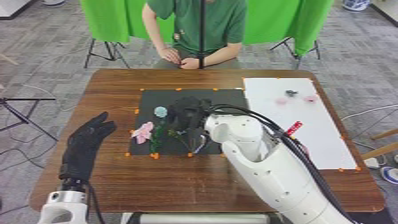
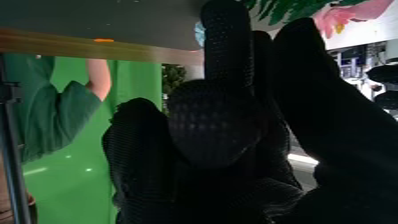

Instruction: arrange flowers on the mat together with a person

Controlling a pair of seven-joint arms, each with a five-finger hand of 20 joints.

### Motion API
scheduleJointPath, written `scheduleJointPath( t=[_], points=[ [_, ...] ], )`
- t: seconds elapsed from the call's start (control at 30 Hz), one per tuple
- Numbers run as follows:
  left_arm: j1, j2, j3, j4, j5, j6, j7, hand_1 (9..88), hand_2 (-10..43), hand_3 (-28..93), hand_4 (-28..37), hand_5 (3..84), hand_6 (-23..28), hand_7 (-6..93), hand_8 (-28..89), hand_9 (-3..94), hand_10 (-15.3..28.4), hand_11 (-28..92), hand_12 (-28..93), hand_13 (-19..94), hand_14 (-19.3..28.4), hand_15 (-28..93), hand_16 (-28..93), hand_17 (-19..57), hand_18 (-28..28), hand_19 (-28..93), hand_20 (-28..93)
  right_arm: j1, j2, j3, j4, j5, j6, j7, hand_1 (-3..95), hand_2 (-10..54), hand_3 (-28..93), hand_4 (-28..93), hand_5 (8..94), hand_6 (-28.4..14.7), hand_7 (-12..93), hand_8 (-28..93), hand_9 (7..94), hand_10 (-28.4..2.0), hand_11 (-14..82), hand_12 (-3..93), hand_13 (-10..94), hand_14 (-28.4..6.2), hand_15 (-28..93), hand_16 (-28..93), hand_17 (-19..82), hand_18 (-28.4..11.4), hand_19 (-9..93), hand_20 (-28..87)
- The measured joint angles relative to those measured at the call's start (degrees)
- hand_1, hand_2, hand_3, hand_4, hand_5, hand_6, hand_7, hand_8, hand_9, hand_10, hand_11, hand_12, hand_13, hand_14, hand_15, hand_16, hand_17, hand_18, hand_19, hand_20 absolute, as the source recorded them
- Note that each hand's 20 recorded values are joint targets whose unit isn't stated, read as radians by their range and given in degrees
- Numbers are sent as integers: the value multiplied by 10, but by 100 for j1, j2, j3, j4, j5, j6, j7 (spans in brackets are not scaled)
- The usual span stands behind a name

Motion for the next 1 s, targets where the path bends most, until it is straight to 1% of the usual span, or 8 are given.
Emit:
scheduleJointPath(
  t=[0.23, 0.4, 0.53, 0.6, 0.63, 0.73, 0.9, 1.0],
  points=[
    [0, 0, -1, -2, 3, -7, -1, 282, -95, 633, -182, 430, 33, 134, -57, 434, 127, 185, 163, 336, 165, 130, 53, 41, 121, 55, 164, -41, 16, 176, -133, 344, 8, 74, 459, -95, 697, -280, 635, 58, 190, -145, 838, -104, 135, 145, 937, 9, 606, 186, 697, -104, 932, 468],
    [-23, 0, 12, 0, 15, -26, -9, 284, -95, 632, -182, 430, 33, 134, -57, 435, 126, 186, 163, 336, 165, 129, 53, 41, 121, 55, 164, -335, 24, 847, -660, 1500, 284, 442, 402, -95, 699, -240, 671, 34, 177, -129, 846, -108, 150, 152, 937, 3, 610, 184, 695, -108, 932, 483],
    [-33, 0, 20, -7, 75, -41, -11, 283, -95, 632, -182, 432, 34, 134, -58, 435, 127, 186, 163, 336, 165, 128, 53, 42, 121, 54, 164, -723, 200, 1445, -1267, 2682, 1235, 949, 298, -41, 690, -160, 727, 13, 172, -105, 834, -132, 149, 162, 919, -44, 412, 262, 597, -134, 910, 317],
    [-12, 0, 20, -52, 149, -42, -5, 285, -95, 631, -182, 432, 34, 134, -58, 435, 127, 187, 162, 336, 164, 128, 53, 42, 120, 53, 163, -951, 451, 1584, -1552, 3237, 2038, 1088, 281, -20, 693, -156, 723, 9, 172, -105, 785, -142, 138, 161, 817, -85, 342, 259, 484, -155, 797, 289],
    [-1, 0, 20, -81, 204, -43, 0, 284, -95, 631, -182, 433, 34, 134, -58, 435, 127, 187, 163, 336, 164, 127, 53, 42, 120, 53, 163, -1088, 592, 1657, -1680, 3498, 2423, 1077, 260, -12, 709, -160, 701, 0, 163, -104, 737, -151, 124, 153, 686, -123, 286, 233, 391, -160, 643, 328],
    [25, 9, 25, -177, 371, -51, 16, 285, -95, 630, -183, 433, 34, 135, -58, 436, 127, 186, 162, 336, 164, 127, 53, 42, 120, 53, 163, -1672, 869, 2181, -1982, 4269, 3102, 628, 211, 7, 744, -171, 642, -8, 147, -101, 644, -161, 87, 136, 511, -144, 155, 221, 276, -148, 336, 342],
    [20, 22, 61, -266, 488, -140, 22, 284, -95, 630, -183, 433, 34, 134, -58, 436, 127, 186, 162, 335, 164, 127, 53, 42, 119, 52, 163, -2840, 760, 3404, -2137, 5639, 2803, -932, 144, 15, 793, -175, 520, -1, 122, -96, 516, -152, 60, 119, 379, -137, 104, 188, 214, -139, 131, 312],
    [3, 12, 74, -295, 526, -194, 20, 284, -95, 627, -184, 433, 34, 134, -58, 436, 127, 186, 161, 335, 164, 126, 53, 41, 119, 52, 164, -3413, 546, 3643, -2265, 6496, 2386, -1085, 110, 20, 800, -181, 448, 0, 103, -94, 440, -147, 47, 107, 315, -130, 80, 159, 191, -133, 72, 290]
  ],
)
